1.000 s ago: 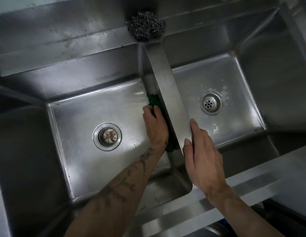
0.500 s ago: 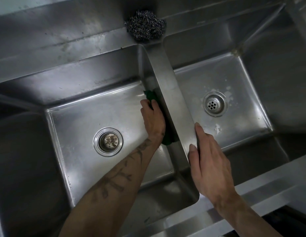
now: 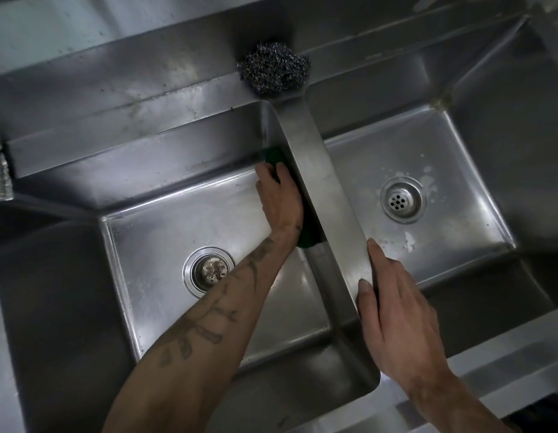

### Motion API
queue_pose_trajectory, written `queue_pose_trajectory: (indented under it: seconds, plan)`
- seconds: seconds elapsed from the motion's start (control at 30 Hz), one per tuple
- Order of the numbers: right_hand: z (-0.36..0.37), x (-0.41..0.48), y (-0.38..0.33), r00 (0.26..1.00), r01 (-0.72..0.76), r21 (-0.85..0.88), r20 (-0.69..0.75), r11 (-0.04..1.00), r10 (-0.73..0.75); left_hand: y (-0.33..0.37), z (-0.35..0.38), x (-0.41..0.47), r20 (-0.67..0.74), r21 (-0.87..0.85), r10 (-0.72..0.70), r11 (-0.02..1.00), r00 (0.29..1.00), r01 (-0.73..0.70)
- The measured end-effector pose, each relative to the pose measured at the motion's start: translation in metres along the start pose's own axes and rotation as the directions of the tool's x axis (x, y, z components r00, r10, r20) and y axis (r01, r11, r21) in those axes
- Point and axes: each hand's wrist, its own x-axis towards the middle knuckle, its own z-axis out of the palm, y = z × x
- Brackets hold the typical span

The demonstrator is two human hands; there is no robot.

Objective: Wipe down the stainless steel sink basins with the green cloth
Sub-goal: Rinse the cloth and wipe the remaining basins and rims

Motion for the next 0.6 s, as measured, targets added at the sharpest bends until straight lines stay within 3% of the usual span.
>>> queue_pose_trajectory:
  seconds: [0.1,0.2,0.43,0.6]
  plan:
    - [0.001,0.0,0.0,1.0,0.008,-0.003,-0.002,1.0,-0.008,0.02,-0.004,0.0,-0.056,-0.083,0.162,0.983,0.985,-0.166]
    - [0.001,0.001,0.001,1.0,0.011,-0.004,-0.003,1.0,-0.011,0.024,-0.001,0.011,-0.074,-0.101,0.2,0.973,0.977,-0.207]
    - [0.0,0.001,-0.001,1.0,0.005,-0.006,-0.013,1.0,-0.005,0.001,0.002,0.047,0.049,0.042,-0.054,0.998,0.997,0.052]
    - [0.0,0.002,-0.002,1.0,0.01,-0.005,-0.012,1.0,-0.01,0.018,0.002,0.033,-0.065,-0.048,0.194,0.979,0.979,-0.197]
